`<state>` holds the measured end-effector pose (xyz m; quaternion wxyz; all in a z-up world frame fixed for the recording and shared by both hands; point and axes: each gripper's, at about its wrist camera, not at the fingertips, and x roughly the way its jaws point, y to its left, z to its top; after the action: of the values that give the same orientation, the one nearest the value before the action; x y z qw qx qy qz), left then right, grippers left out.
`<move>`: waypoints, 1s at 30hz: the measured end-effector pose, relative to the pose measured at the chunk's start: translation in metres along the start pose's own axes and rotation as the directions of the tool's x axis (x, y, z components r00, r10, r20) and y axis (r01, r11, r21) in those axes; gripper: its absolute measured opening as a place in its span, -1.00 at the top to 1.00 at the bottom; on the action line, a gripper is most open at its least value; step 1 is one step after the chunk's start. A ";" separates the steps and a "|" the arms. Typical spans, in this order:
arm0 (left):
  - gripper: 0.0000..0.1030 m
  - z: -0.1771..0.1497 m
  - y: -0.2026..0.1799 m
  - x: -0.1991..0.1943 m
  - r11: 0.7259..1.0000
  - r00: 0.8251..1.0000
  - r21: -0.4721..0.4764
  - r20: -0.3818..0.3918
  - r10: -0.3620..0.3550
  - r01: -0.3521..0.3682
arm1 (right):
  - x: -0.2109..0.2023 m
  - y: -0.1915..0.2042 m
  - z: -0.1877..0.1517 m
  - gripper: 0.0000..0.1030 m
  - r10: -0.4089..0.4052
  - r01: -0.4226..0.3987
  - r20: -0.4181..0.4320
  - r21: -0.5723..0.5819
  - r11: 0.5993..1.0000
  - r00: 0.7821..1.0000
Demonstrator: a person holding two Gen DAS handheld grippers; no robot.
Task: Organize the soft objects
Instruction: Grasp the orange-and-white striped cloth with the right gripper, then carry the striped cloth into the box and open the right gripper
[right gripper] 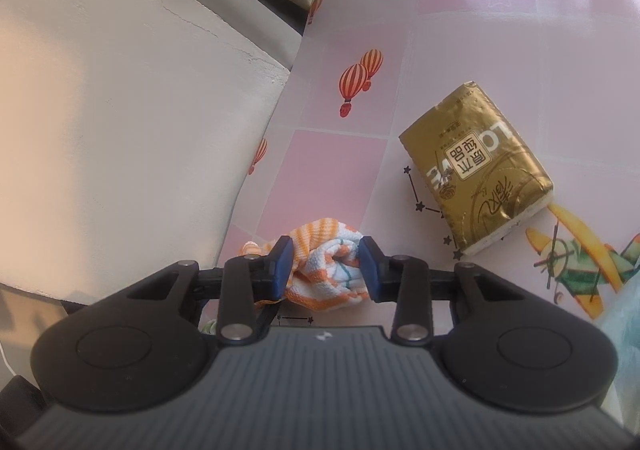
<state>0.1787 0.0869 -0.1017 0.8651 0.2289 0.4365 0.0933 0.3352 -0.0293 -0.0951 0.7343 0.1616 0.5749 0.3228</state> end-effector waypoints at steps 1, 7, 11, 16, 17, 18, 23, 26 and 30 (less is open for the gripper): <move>0.48 0.001 0.001 -0.003 1.000 1.000 -0.007 0.003 0.001 -0.001 | -0.003 0.002 0.000 0.61 -0.008 0.008 0.002 -0.004 1.000 1.000; 0.49 0.008 0.005 -0.032 1.000 0.998 -0.014 0.057 0.016 -0.016 | -0.031 0.009 -0.004 0.62 0.016 -0.016 0.038 0.004 1.000 0.999; 0.50 0.009 0.005 -0.072 1.000 0.992 -0.013 0.123 0.025 -0.023 | -0.068 0.015 -0.013 0.62 0.046 -0.048 0.080 0.022 0.999 0.996; 0.50 0.018 -0.009 -0.127 1.000 0.974 0.017 0.228 0.003 -0.007 | -0.139 0.009 -0.035 0.61 0.081 -0.092 0.166 0.059 0.994 0.983; 0.50 0.021 -0.014 -0.136 0.999 0.968 0.035 0.249 -0.008 -0.001 | -0.153 0.005 -0.040 0.61 0.084 -0.099 0.185 0.068 0.993 0.979; 0.50 0.024 -0.022 -0.147 0.998 0.962 0.055 0.271 -0.019 0.004 | -0.170 -0.001 -0.045 0.61 0.086 -0.105 0.207 0.083 0.991 0.974; 0.50 0.046 -0.070 -0.199 0.986 0.915 0.158 0.391 -0.103 0.044 | -0.261 -0.041 -0.084 0.61 0.065 -0.119 0.324 0.151 0.981 0.944; 0.51 0.060 -0.107 -0.230 0.972 0.879 0.215 0.439 -0.187 0.100 | -0.320 -0.070 -0.113 0.61 0.026 -0.112 0.397 0.195 0.974 0.918; 0.51 0.083 -0.160 -0.258 0.933 0.821 0.298 0.468 -0.327 0.202 | -0.394 -0.112 -0.162 0.60 -0.041 -0.104 0.486 0.267 0.958 0.873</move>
<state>0.0837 -0.1727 0.0483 0.9205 0.2829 0.2275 -0.1447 0.1625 -0.3937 0.0825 0.8187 0.3512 0.4091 0.1977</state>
